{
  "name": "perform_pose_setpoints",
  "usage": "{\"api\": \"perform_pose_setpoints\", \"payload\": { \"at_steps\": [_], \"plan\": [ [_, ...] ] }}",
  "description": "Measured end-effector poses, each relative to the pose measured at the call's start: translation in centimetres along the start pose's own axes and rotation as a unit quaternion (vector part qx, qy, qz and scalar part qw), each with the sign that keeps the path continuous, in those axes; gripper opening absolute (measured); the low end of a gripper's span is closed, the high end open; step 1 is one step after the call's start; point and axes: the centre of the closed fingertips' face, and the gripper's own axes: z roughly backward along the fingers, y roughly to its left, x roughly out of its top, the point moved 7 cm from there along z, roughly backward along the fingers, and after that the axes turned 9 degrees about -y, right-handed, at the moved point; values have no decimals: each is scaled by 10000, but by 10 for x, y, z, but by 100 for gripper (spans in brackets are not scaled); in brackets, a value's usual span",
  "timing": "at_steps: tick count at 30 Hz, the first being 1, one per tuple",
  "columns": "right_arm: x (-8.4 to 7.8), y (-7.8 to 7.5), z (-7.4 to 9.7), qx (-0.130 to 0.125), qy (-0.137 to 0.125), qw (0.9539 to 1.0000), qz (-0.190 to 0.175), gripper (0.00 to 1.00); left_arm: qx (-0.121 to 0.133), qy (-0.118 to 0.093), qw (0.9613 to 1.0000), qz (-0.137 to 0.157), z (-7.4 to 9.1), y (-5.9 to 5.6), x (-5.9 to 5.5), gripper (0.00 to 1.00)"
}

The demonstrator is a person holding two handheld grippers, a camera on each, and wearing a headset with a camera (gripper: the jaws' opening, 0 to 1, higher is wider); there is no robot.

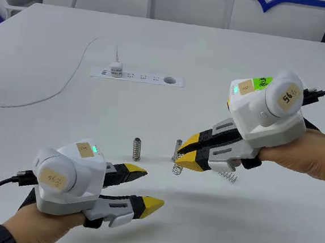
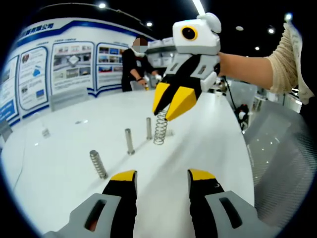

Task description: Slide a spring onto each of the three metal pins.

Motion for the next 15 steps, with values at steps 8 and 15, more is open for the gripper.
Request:
{"api": "perform_pose_setpoints", "payload": {
  "at_steps": [8, 15],
  "plan": [
    [2, -12, 3, -164, 17, 9998, -116, 11, 137, -52, 9998, 94, 8, 5, -3, 49],
    [4, -22, 4, -347, 41, 9991, -236, 11, 251, -51, 9996, 138, 15, 8, -6, 52]
  ]
}}
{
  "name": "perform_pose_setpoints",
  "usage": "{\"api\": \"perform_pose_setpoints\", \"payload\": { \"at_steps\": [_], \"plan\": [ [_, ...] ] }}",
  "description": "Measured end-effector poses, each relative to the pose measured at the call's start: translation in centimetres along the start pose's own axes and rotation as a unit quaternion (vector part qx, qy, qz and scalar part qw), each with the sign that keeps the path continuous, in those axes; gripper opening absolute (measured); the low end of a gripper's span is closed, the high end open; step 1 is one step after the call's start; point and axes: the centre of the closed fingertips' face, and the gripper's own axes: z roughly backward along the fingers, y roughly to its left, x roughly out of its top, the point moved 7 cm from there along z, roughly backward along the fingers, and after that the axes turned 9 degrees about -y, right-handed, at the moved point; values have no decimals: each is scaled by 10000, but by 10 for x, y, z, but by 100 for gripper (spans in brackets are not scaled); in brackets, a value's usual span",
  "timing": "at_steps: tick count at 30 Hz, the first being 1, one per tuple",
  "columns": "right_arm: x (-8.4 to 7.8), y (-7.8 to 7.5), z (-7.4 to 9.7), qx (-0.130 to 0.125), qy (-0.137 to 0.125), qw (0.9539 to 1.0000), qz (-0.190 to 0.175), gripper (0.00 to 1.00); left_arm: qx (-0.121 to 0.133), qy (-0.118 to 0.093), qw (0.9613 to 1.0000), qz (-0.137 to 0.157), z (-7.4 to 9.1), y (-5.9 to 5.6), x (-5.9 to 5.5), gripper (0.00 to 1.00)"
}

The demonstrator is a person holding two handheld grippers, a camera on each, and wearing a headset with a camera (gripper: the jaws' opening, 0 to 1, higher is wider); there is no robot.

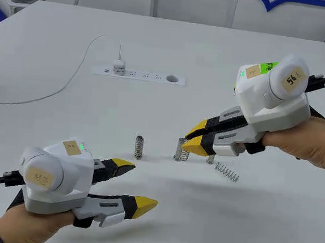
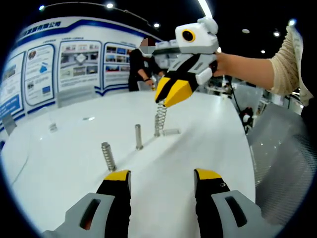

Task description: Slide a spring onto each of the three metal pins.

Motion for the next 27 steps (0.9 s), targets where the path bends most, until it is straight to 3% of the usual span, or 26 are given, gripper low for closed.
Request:
{"api": "perform_pose_setpoints", "payload": {
  "at_steps": [27],
  "plan": [
    [6, -35, -7, -435, -80, 9980, -448, 11, 211, -34, 9997, 112, 12, 6, -2, 57]
  ]
}}
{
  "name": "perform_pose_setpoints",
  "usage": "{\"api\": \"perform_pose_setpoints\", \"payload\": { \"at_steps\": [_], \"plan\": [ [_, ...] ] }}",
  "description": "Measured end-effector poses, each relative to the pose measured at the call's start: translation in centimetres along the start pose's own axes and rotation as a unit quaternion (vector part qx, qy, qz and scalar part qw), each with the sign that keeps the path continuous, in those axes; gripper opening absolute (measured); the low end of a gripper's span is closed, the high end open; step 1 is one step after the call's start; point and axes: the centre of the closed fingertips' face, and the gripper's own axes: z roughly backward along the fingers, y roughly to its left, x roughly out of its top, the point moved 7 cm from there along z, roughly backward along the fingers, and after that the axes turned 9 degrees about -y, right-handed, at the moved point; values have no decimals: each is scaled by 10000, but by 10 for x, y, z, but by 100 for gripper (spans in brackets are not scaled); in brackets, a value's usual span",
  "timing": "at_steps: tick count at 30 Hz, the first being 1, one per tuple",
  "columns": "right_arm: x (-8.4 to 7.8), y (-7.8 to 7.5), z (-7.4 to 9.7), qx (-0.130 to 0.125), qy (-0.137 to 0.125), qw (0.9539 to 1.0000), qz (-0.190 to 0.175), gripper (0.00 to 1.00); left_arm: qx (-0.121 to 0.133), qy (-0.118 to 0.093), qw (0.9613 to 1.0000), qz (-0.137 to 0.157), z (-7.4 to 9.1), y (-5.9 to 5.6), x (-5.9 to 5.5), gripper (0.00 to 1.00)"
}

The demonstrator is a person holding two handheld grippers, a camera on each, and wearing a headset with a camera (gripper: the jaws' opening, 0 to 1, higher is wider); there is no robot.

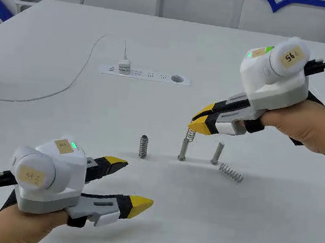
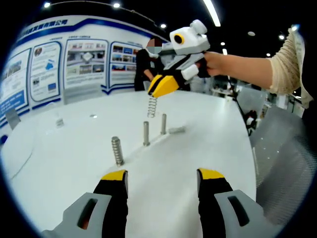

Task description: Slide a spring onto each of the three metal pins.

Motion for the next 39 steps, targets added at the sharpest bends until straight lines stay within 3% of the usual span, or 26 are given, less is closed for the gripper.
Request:
{"api": "perform_pose_setpoints", "payload": {
  "at_steps": [39],
  "plan": [
    [-20, -12, -23, 1, 254, 9991, -326, 11, 49, 57, 10000, 62, 3, 0, -4, 56]
  ]
}}
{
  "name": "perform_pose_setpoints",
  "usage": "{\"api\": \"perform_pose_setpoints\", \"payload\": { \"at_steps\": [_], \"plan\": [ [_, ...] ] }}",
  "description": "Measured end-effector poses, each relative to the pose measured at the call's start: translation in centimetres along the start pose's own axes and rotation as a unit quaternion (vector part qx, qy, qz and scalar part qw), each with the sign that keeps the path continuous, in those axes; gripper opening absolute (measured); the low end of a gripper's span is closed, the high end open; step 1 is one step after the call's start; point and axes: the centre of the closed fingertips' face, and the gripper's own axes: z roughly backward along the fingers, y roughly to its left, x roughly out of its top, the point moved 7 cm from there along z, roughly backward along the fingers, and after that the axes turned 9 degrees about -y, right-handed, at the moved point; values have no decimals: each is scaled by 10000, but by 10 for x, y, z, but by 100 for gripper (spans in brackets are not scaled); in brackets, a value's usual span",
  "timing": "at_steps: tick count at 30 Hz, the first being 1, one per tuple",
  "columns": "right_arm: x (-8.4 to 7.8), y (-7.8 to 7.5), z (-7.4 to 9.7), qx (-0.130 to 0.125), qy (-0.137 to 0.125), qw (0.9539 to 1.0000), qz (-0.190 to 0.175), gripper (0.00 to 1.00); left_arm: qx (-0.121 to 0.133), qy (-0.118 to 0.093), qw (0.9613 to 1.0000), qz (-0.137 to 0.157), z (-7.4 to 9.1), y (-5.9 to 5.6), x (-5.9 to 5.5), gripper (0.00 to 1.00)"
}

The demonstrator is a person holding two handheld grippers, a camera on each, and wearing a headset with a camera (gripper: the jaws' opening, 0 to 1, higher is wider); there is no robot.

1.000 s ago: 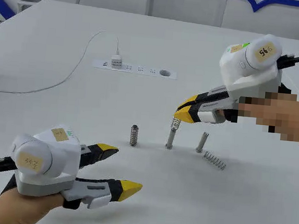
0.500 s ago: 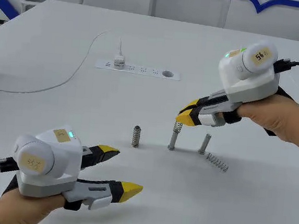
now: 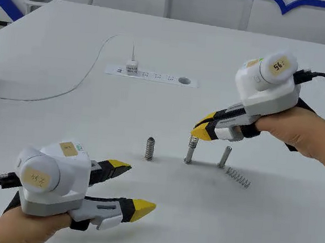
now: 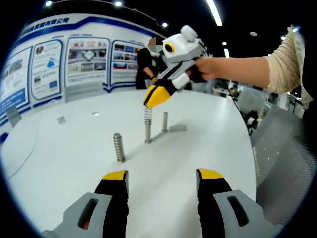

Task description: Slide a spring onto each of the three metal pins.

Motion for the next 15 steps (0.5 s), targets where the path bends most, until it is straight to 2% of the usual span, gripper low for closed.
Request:
{"api": "perform_pose_setpoints", "payload": {
  "at_steps": [15],
  "plan": [
    [-17, -1, -12, -66, 62, 9997, -232, 11, 21, 7, 10000, 6, 0, 0, -1, 55]
  ]
}}
